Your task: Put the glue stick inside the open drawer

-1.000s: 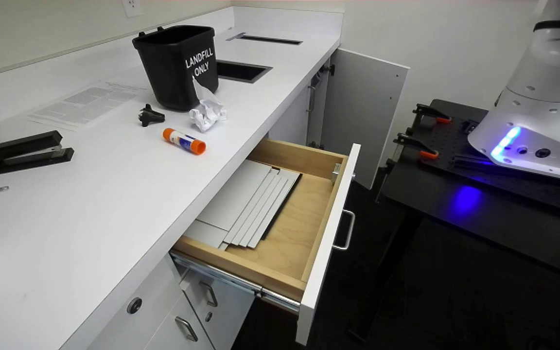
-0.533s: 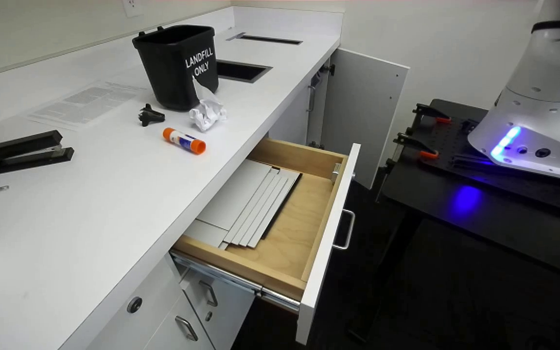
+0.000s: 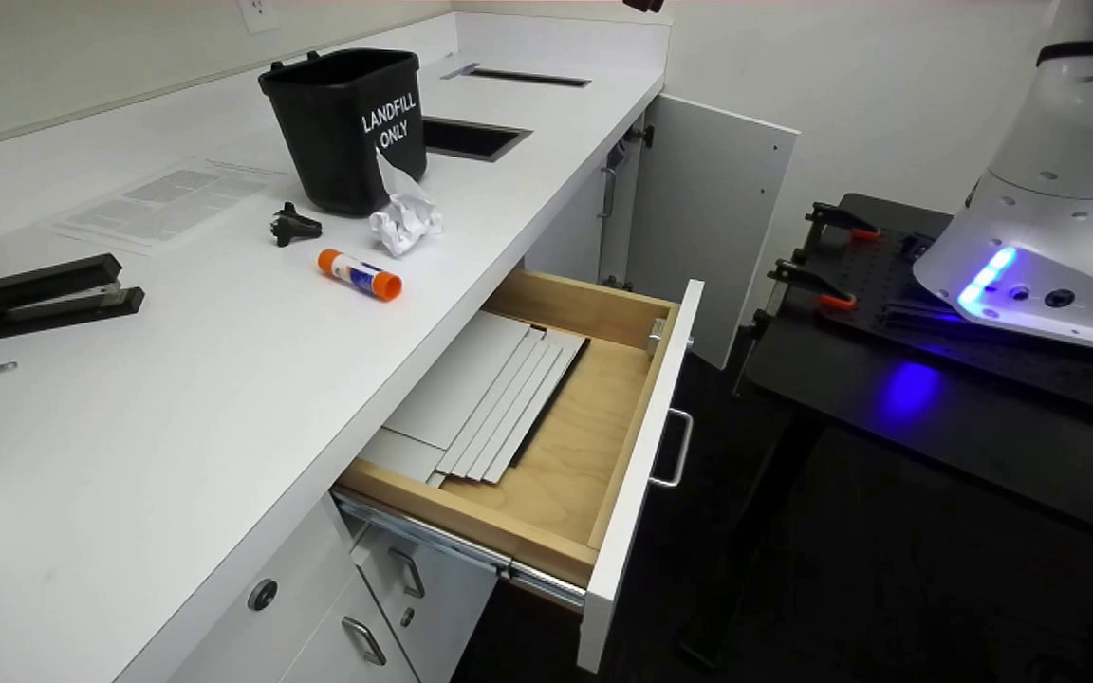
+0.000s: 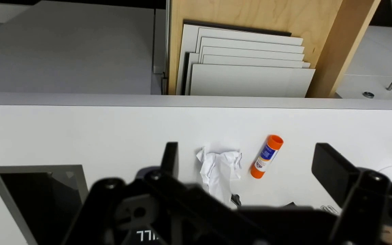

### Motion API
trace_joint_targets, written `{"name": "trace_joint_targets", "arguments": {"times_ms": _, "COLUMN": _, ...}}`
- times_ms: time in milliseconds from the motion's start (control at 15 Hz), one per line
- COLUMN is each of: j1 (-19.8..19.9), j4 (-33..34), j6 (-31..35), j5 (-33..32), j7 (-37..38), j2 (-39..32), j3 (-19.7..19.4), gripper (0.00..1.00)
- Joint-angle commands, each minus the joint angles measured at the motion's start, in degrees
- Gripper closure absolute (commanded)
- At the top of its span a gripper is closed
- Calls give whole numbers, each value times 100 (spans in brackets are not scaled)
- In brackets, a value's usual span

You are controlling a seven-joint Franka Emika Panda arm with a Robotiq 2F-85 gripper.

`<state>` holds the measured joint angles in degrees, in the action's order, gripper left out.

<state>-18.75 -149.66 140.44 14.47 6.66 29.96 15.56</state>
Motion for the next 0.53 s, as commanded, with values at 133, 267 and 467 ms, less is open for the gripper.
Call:
{"name": "trace_joint_targets", "arguments": {"times_ms": 133, "j1": 127, "j4": 431, "j6": 274, "j5": -83, "j7": 512, "j2": -607, "j3": 203, "gripper": 0}}
{"name": "trace_joint_targets", "arguments": {"times_ms": 267, "j1": 196, "j4": 820, "j6": 390, "j5": -145, "j7": 844, "j2": -1104, "j3": 350, "gripper": 0}}
{"name": "trace_joint_targets", "arguments": {"times_ms": 467, "j1": 342, "j4": 1507, "j6": 484, "j5": -397, "j7": 1342, "j2": -1972, "j3": 554, "gripper": 0}}
